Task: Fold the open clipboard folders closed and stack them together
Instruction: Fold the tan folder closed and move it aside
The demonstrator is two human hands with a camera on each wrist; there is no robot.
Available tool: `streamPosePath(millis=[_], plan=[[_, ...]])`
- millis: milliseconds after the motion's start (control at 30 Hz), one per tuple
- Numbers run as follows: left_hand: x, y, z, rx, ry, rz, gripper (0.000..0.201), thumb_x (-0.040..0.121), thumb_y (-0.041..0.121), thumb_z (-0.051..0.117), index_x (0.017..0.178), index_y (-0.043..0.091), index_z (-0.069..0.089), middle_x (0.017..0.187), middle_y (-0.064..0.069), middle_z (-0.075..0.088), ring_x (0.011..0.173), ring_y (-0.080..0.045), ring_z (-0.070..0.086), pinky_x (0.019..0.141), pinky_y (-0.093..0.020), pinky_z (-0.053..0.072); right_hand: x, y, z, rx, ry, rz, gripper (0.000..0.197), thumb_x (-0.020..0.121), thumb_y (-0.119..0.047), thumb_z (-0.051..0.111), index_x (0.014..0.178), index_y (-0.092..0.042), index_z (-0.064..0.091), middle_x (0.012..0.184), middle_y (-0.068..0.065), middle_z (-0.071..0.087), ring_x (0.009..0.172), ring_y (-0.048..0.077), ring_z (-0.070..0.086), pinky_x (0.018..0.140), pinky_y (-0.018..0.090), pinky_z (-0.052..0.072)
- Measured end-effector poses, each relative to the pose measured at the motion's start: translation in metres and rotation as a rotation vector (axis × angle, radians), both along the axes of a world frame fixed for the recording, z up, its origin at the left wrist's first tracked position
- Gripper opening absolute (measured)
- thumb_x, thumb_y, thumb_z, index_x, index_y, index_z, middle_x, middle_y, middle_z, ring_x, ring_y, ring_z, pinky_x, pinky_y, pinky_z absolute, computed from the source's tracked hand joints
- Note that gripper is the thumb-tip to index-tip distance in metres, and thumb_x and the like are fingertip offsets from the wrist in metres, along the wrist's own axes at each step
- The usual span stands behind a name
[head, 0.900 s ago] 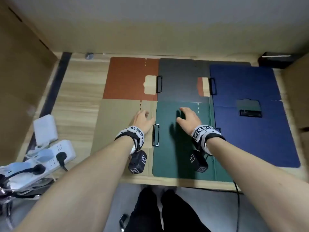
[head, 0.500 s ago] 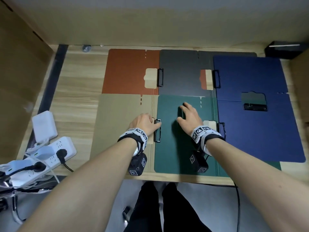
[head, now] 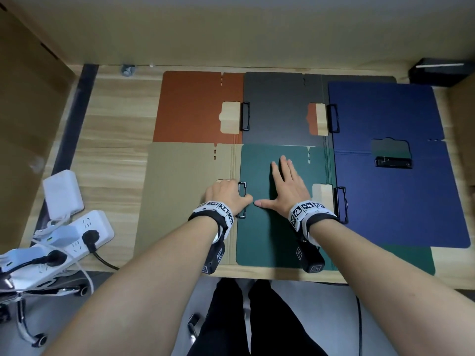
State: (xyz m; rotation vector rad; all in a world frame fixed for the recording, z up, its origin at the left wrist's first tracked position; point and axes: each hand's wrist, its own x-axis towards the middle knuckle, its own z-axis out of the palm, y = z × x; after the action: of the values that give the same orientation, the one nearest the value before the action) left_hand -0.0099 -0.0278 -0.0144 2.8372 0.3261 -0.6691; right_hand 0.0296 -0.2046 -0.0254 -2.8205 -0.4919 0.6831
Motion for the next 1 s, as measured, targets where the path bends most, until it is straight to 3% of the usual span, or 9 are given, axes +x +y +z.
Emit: streamPosePath(millis=[133,233,333,733,900,1000], plan=[[0.001,0.000,0.004,0.010,0.001,-0.036,0.036,0.080,0.049,0.050,0.077,0.015,0.059,0.077,-0.005,0.066,0.073,-0.029,0.057,0.063,-0.032,0.045,0.001,-0.002,0.000,-0.017,-0.011,0.008,0.122,0.069,-0.075,0.064,0.156,-0.020,-0.002,0.164,0.004,-0.015,0.152,0.021,-0.012,0.121,0.039,0.014],[0.004,0.006,0.008,-0.040,0.030,0.016,0.033,0.078,0.044,0.054,0.061,0.017,0.049,0.063,-0.004,0.057,0.064,-0.029,0.056,0.059,-0.030,0.044,0.002,-0.001,0.000,-0.016,-0.017,0.007,0.123,0.069,-0.074,0.065,0.156,-0.021,-0.002,0.164,0.003,-0.015,0.152,0.020,-0.012,0.121,0.039,0.015],[0.008,0.010,0.011,-0.098,0.044,0.079,0.033,0.075,0.038,0.058,0.054,0.017,0.044,0.057,-0.003,0.051,0.059,-0.028,0.053,0.056,-0.029,0.044,0.002,0.000,0.002,-0.013,-0.014,0.009,0.123,0.069,-0.074,0.065,0.156,-0.021,-0.003,0.164,0.004,-0.015,0.152,0.021,-0.012,0.122,0.038,0.015],[0.006,0.022,0.010,-0.128,0.091,0.238,0.032,0.076,0.032,0.066,0.059,0.014,0.046,0.060,-0.003,0.049,0.063,-0.029,0.051,0.055,-0.028,0.040,0.002,-0.006,0.001,-0.021,-0.030,0.041,0.122,0.069,-0.071,0.067,0.157,-0.020,-0.001,0.165,0.003,-0.012,0.152,0.020,-0.009,0.121,0.036,0.014],[0.002,0.031,0.013,-0.137,0.104,0.230,0.044,0.082,0.046,0.066,0.057,0.018,0.043,0.062,-0.001,0.049,0.061,-0.028,0.050,0.054,-0.028,0.035,0.003,-0.002,0.005,-0.056,-0.016,0.046,0.123,0.070,-0.070,0.068,0.156,-0.018,-0.002,0.165,0.005,-0.013,0.152,0.021,-0.010,0.122,0.036,0.012],[0.001,0.049,0.025,-0.133,0.068,0.226,0.045,0.088,0.056,0.057,0.065,0.016,0.057,0.069,-0.004,0.059,0.063,-0.027,0.053,0.060,-0.031,0.044,0.005,0.004,0.011,-0.080,-0.006,0.021,0.124,0.069,-0.070,0.069,0.156,-0.017,-0.002,0.165,0.006,-0.012,0.152,0.022,-0.009,0.122,0.036,0.013]])
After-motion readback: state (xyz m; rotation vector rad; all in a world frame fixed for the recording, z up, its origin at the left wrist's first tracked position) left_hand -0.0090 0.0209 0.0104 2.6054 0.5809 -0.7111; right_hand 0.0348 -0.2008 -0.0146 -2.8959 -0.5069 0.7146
